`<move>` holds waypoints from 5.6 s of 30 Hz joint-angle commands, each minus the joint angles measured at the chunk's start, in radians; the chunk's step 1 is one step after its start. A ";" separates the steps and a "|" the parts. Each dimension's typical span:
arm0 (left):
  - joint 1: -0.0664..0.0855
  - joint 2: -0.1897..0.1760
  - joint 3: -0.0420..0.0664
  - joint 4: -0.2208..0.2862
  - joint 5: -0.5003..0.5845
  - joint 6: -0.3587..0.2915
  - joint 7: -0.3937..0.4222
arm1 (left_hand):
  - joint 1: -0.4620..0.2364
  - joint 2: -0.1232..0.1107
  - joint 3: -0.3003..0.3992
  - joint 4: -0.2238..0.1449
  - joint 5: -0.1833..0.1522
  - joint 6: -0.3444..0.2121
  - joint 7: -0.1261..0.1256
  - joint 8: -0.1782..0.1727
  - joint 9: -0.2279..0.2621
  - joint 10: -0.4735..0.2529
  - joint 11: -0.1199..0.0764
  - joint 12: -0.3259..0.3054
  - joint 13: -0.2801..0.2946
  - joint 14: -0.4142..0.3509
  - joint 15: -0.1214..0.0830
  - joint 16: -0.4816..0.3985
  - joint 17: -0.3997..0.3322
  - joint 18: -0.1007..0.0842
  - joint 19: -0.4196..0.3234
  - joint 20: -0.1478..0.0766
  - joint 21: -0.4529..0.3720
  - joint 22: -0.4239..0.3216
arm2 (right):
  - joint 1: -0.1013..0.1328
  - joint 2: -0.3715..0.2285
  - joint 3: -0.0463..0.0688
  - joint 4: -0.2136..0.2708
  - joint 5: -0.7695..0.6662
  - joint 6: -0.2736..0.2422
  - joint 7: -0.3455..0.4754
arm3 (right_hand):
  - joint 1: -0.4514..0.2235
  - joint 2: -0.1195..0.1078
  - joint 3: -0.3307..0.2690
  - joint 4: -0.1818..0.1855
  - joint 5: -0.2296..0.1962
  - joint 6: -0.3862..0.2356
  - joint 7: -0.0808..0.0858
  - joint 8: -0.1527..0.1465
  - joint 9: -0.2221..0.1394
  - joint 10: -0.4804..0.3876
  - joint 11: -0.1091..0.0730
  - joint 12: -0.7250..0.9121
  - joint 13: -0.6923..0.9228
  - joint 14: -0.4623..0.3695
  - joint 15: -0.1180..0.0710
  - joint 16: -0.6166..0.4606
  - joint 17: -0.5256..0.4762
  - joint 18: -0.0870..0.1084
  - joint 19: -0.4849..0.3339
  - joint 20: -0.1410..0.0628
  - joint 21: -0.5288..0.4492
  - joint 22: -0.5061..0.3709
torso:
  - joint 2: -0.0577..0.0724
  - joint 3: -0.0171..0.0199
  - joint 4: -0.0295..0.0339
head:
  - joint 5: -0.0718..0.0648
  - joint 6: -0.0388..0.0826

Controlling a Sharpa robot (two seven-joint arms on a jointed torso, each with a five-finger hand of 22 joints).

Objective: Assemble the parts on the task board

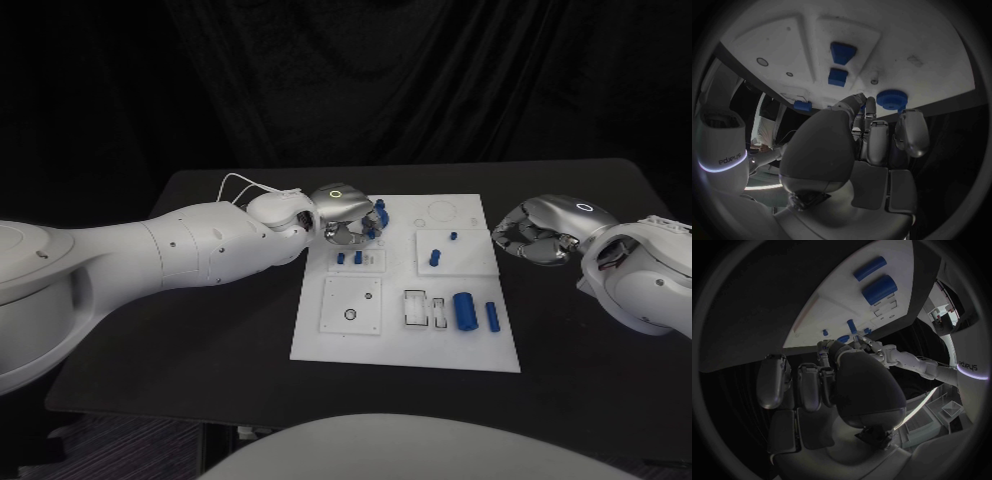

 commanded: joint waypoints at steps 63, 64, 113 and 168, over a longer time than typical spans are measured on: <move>-0.008 -0.074 0.002 0.041 0.000 0.061 -0.011 | 0.000 0.000 -0.001 -0.005 0.002 0.012 0.019 -0.010 0.007 0.022 0.007 -0.034 -0.012 0.001 0.004 -0.009 -0.014 -0.021 0.016 -0.002 0.025 0.169 | -0.001 -0.003 0.001 -0.010 -0.001 0.023 -0.012 | -0.004 0.002 0.008 -0.002 0.002 0.005 0.000 0.000 0.001 0.033 0.000 -0.010 0.183 0.072 -0.001 -0.009 0.135 0.009 -0.001 -0.004 -0.008 0.177 | 0.001 -0.0006 0.0000 | 0.001 0.000; -0.009 -0.073 0.002 0.040 0.000 0.061 -0.012 | 0.000 0.000 -0.001 -0.005 0.002 0.012 0.019 -0.010 0.007 0.022 0.007 -0.034 -0.012 0.001 0.004 -0.009 -0.014 -0.021 0.016 -0.002 0.025 0.169 | -0.001 -0.003 0.001 -0.010 -0.001 0.023 -0.012 | -0.004 0.002 0.008 -0.002 0.002 0.005 0.000 0.000 0.001 0.033 0.000 -0.010 0.183 0.072 -0.001 -0.009 0.135 0.009 -0.001 -0.004 -0.008 0.177 | 0.001 -0.0006 -0.0002 | 0.002 0.000; -0.014 -0.057 0.002 0.016 0.000 0.080 -0.017 | 0.011 0.000 0.005 -0.017 0.006 0.004 0.019 -0.021 0.004 0.033 0.009 -0.038 -0.010 -0.007 0.007 -0.017 -0.030 -0.019 0.010 -0.002 0.017 0.167 | -0.001 -0.011 0.001 -0.003 -0.001 0.029 -0.015 | -0.005 0.002 0.010 -0.003 0.001 0.005 0.000 -0.001 0.002 0.032 0.000 -0.012 0.181 0.071 -0.001 -0.011 0.134 0.010 -0.002 -0.004 -0.010 0.177 | 0.001 -0.0005 0.0008 | 0.000 0.000; -0.014 -0.242 0.002 0.106 0.127 -0.332 -0.034 | 0.047 -0.061 -0.063 0.067 -0.093 -0.379 -0.131 -0.085 -0.131 -0.566 0.083 0.075 0.180 -0.467 0.072 -0.360 -0.558 0.058 -0.301 0.033 -0.470 0.055 | 0.021 -0.022 0.001 0.007 -0.001 -0.045 0.065 | 0.050 -0.119 0.153 -0.104 0.123 0.014 0.033 -0.005 0.031 -0.626 0.046 -0.717 -0.454 -0.046 0.032 -0.293 -0.123 0.071 -0.143 0.023 -0.358 0.080 | 0.000 -0.0025 0.0000 | -0.001 0.000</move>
